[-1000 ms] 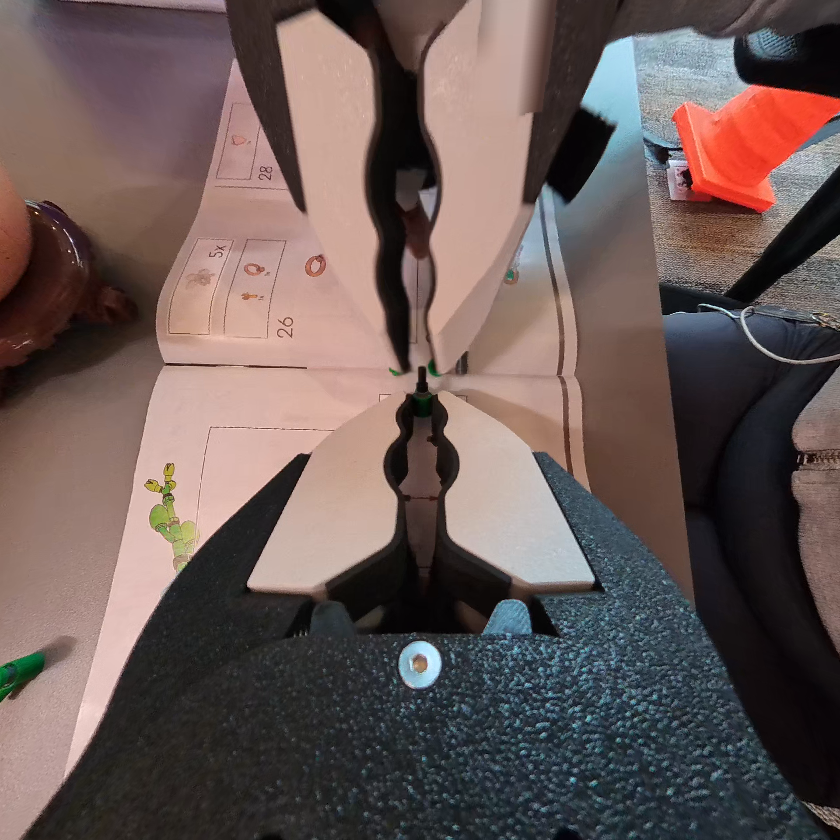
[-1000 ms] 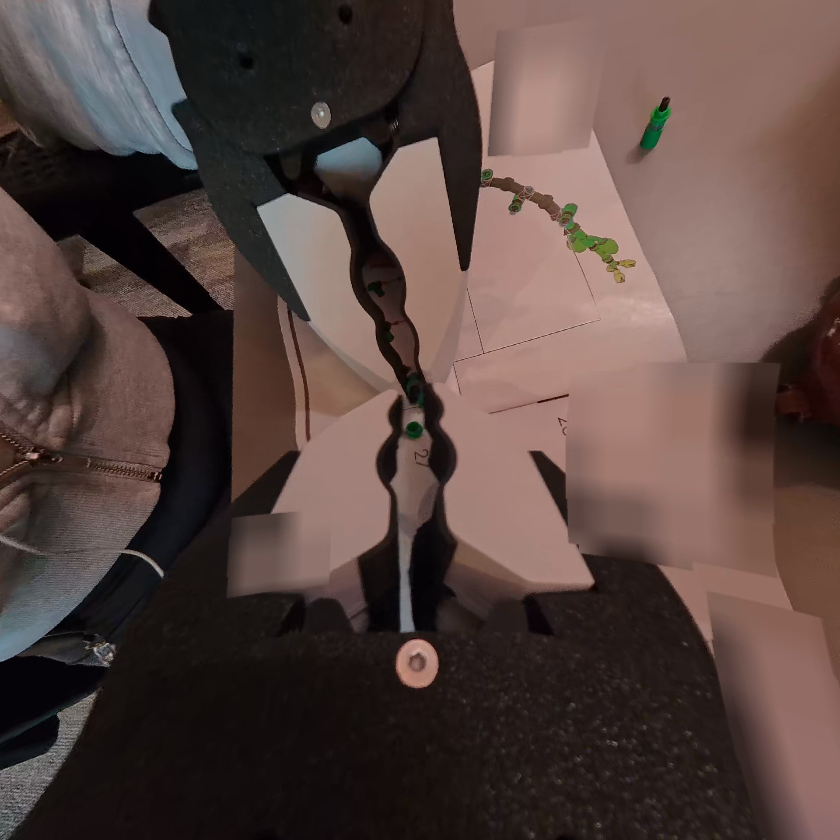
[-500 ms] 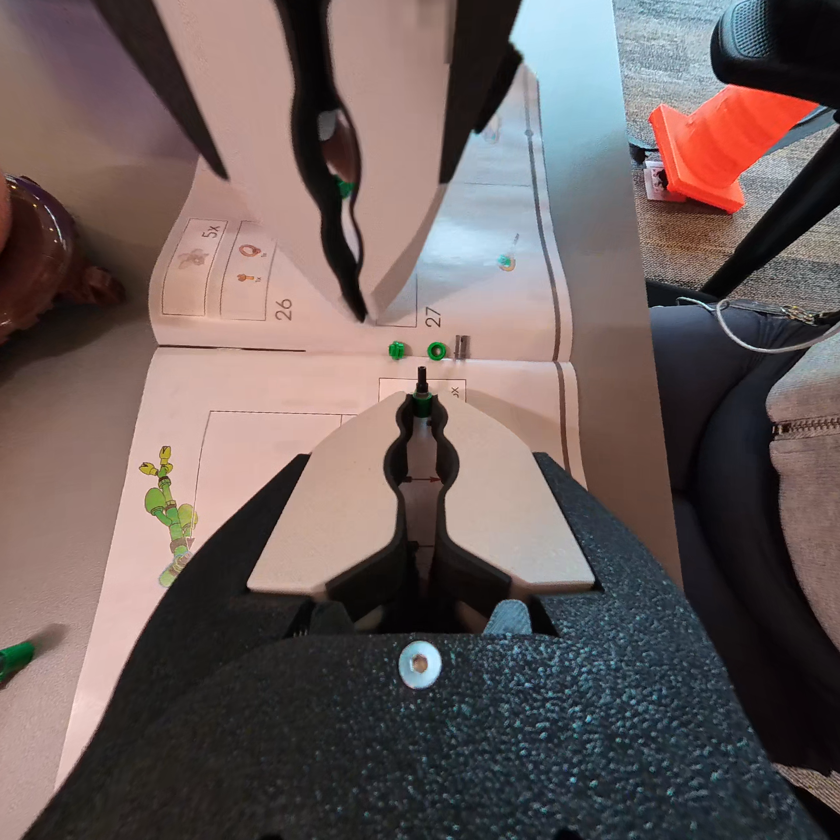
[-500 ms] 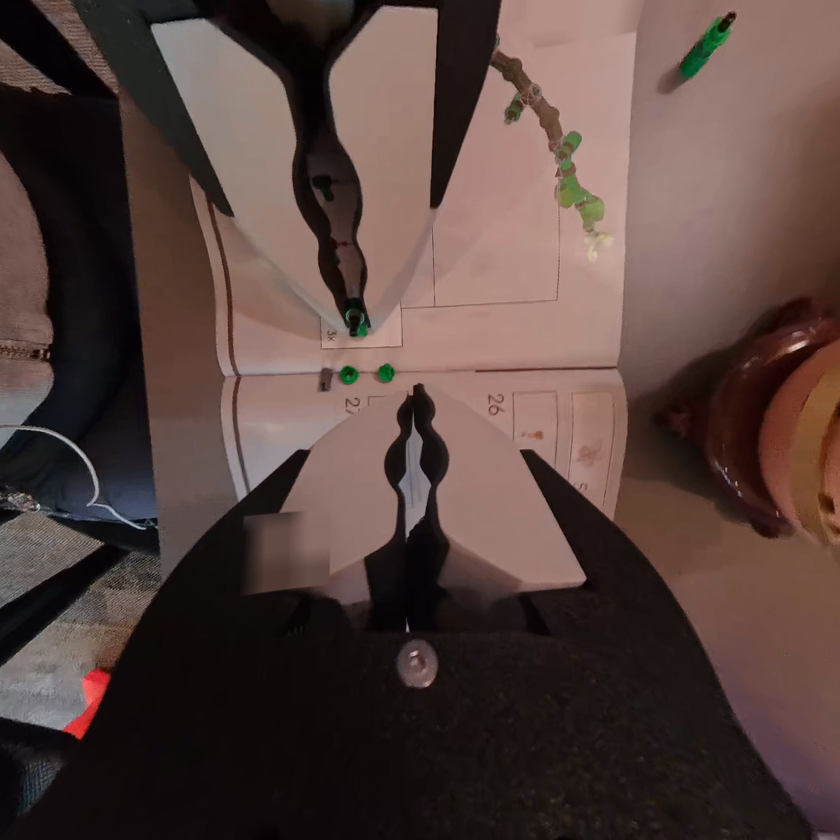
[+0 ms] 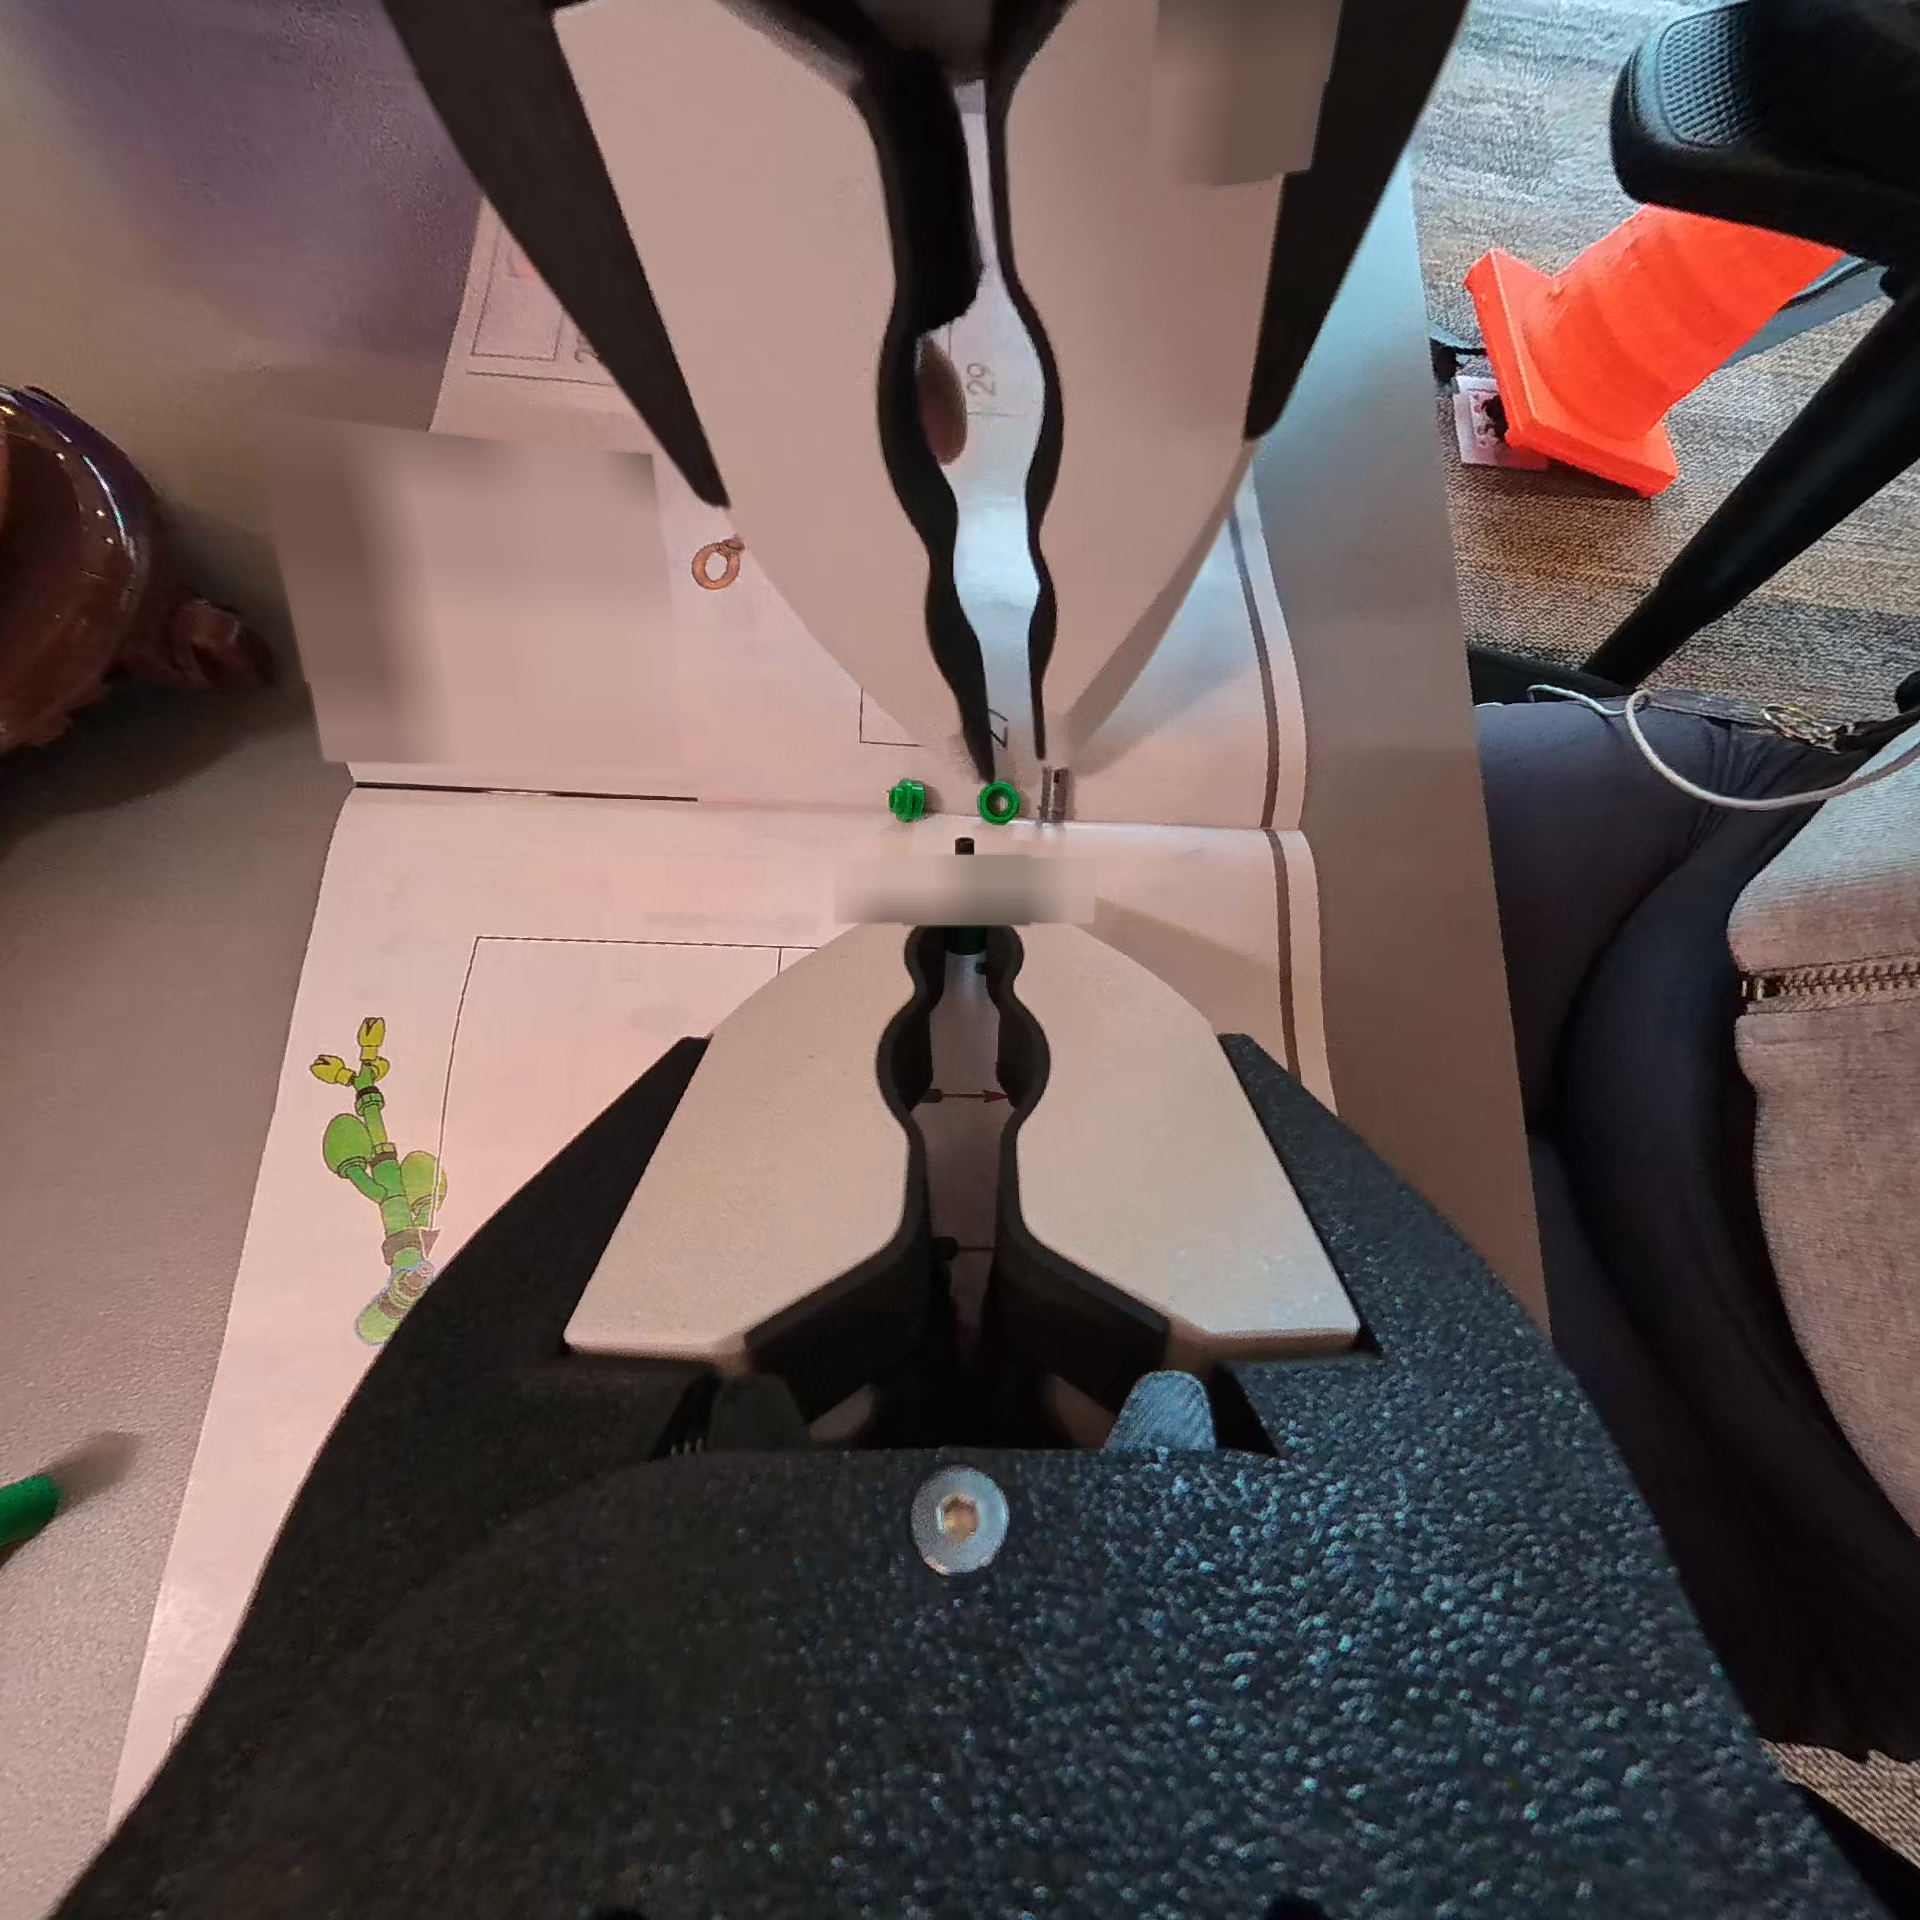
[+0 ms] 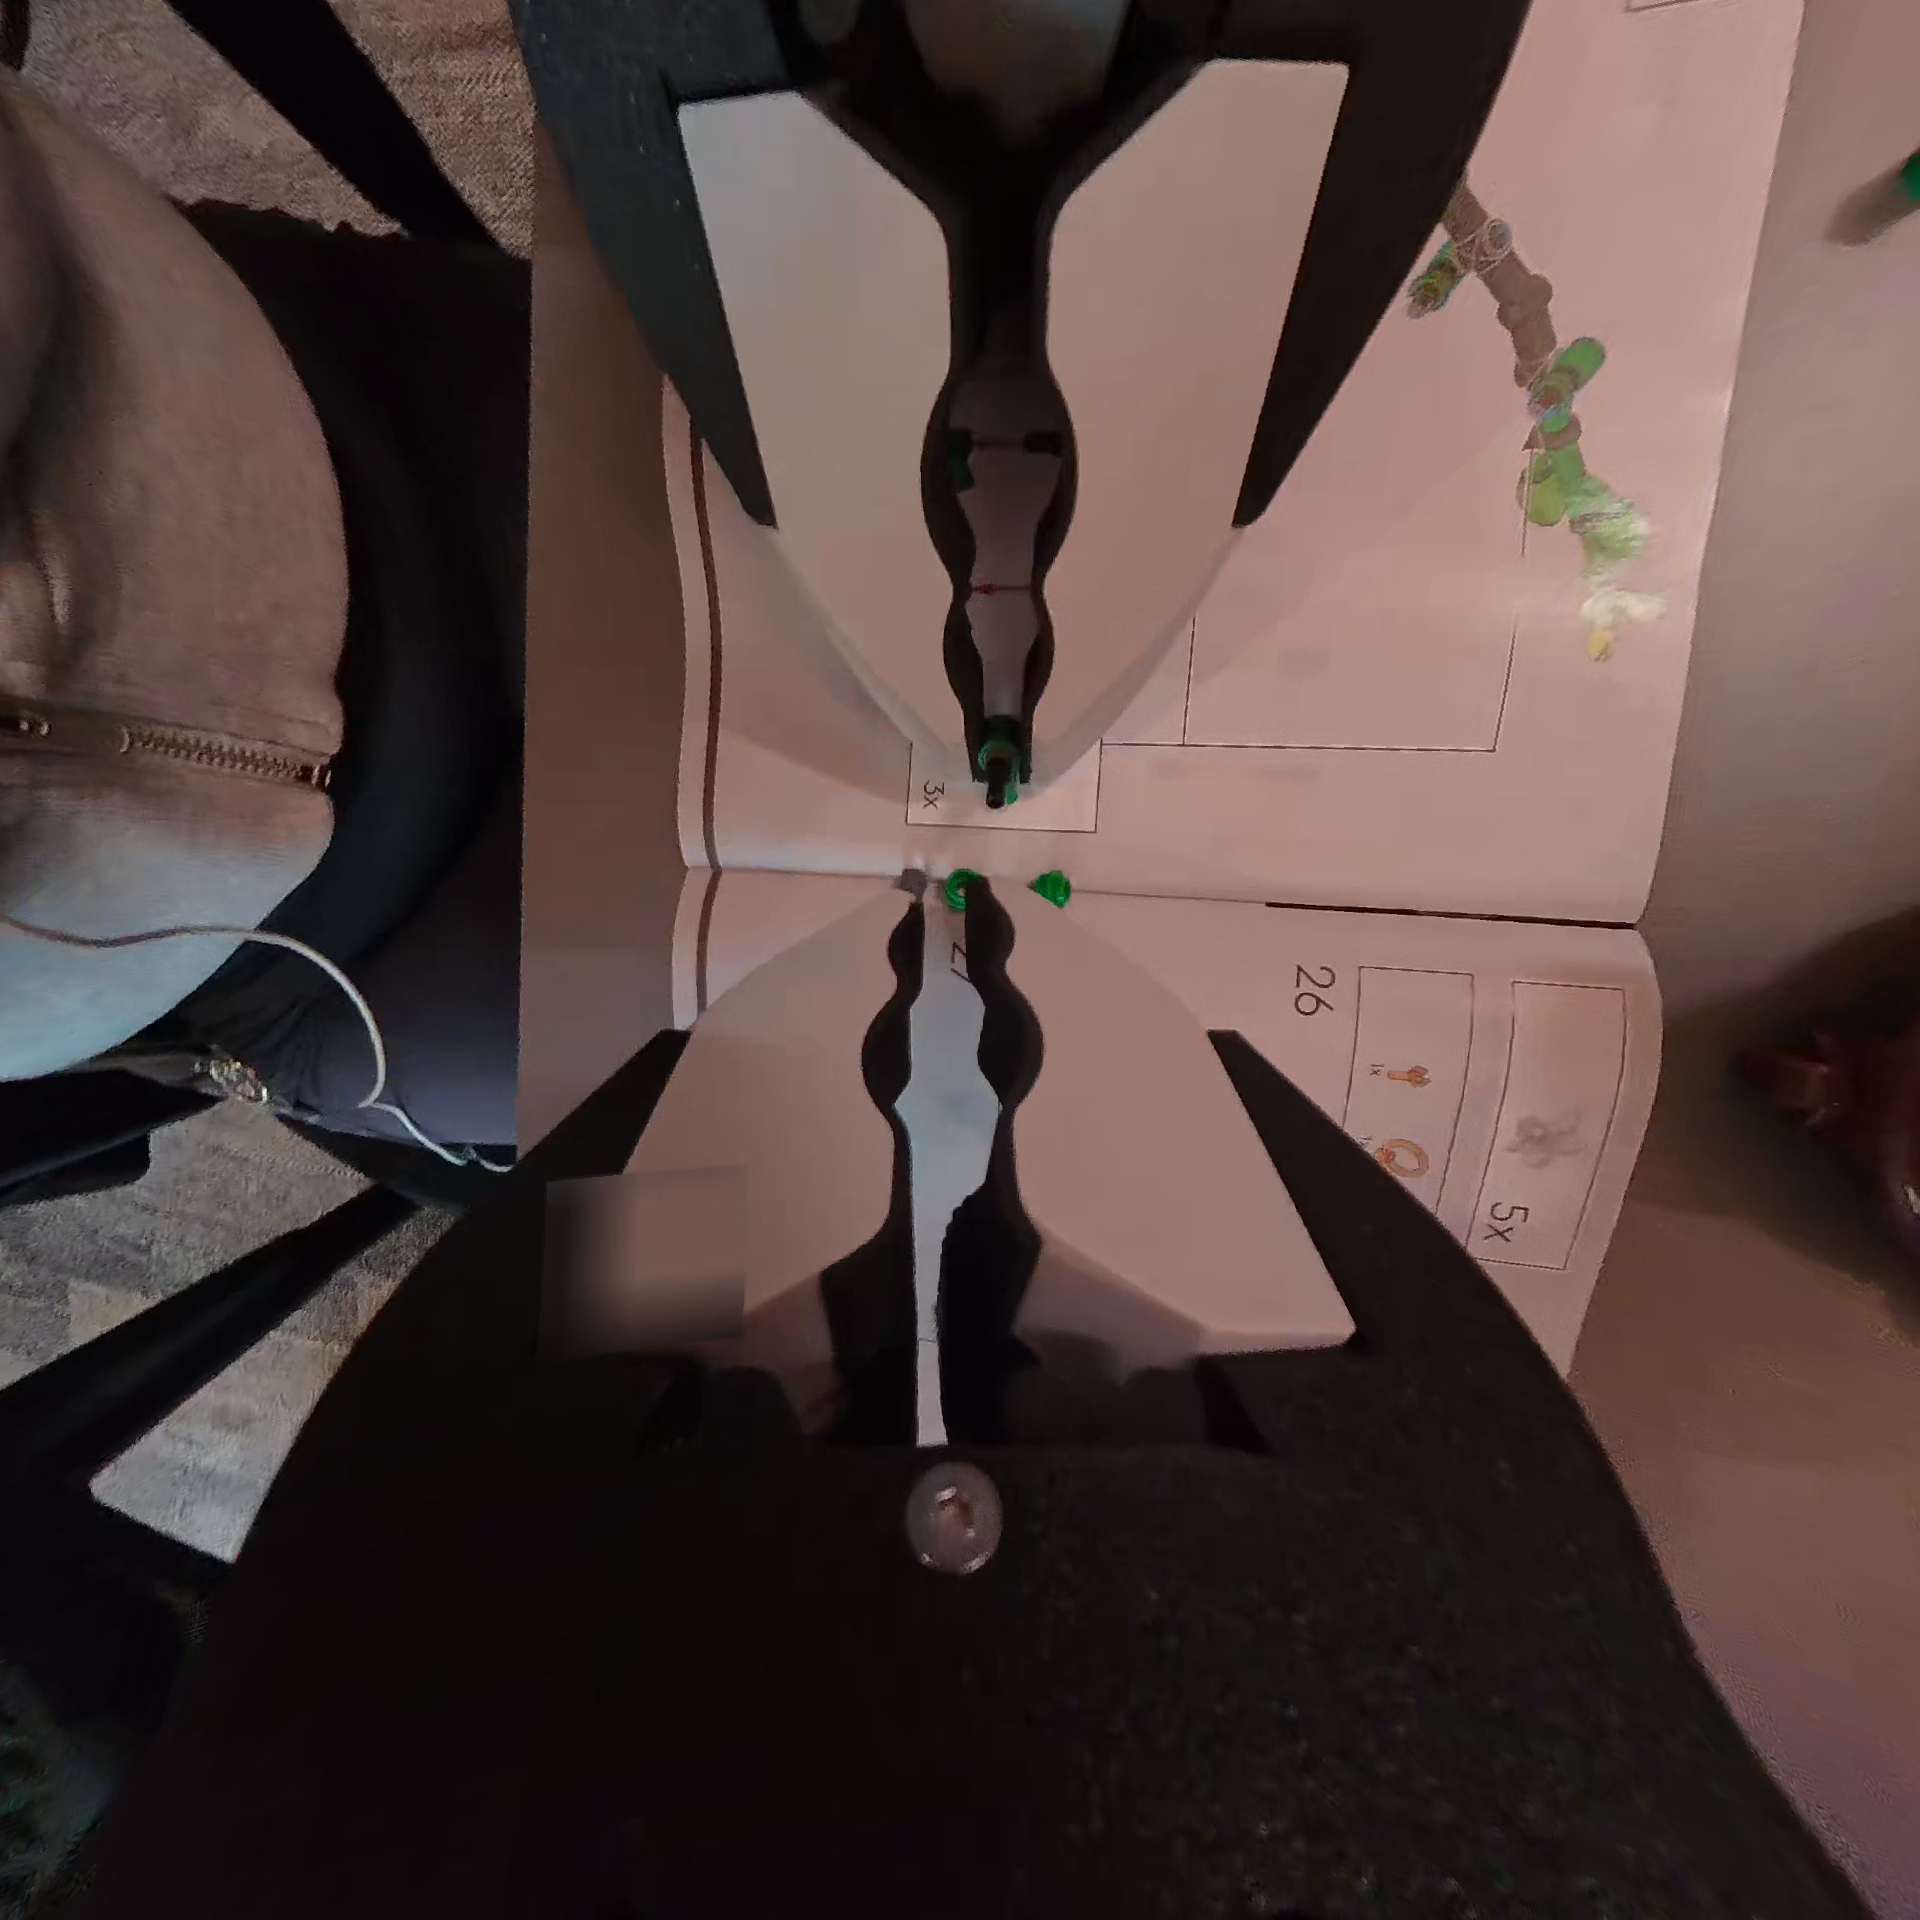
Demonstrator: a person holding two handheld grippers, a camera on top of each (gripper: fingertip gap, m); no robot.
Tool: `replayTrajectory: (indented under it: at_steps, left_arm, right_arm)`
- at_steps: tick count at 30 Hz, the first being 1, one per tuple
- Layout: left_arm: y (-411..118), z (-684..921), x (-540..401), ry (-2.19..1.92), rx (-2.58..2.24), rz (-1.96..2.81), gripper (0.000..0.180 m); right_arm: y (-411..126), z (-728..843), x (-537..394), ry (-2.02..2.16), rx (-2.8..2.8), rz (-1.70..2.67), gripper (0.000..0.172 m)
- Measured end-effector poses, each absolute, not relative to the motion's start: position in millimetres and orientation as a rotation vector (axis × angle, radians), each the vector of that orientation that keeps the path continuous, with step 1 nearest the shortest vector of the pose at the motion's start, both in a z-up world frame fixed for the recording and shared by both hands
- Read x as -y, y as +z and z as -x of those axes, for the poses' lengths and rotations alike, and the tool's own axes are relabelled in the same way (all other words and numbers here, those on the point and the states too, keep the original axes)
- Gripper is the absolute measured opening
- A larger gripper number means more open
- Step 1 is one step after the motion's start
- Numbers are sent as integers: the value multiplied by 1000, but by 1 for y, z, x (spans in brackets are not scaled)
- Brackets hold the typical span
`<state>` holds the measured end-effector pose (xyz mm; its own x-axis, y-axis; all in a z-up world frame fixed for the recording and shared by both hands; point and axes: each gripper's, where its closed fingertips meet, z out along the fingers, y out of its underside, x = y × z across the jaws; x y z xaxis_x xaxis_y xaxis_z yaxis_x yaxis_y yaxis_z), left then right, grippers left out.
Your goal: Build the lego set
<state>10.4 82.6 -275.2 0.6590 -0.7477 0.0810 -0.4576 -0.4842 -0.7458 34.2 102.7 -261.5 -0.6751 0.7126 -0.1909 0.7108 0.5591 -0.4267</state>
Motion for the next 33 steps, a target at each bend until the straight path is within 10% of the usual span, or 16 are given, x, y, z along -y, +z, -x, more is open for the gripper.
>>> replayTrajectory:
  at_steps: [33]
  left_arm:
    - [-275,-11,-82,-527,-930,2160,6]
  right_arm:
    - [-266,-20,-116,768,2632,1274,1]
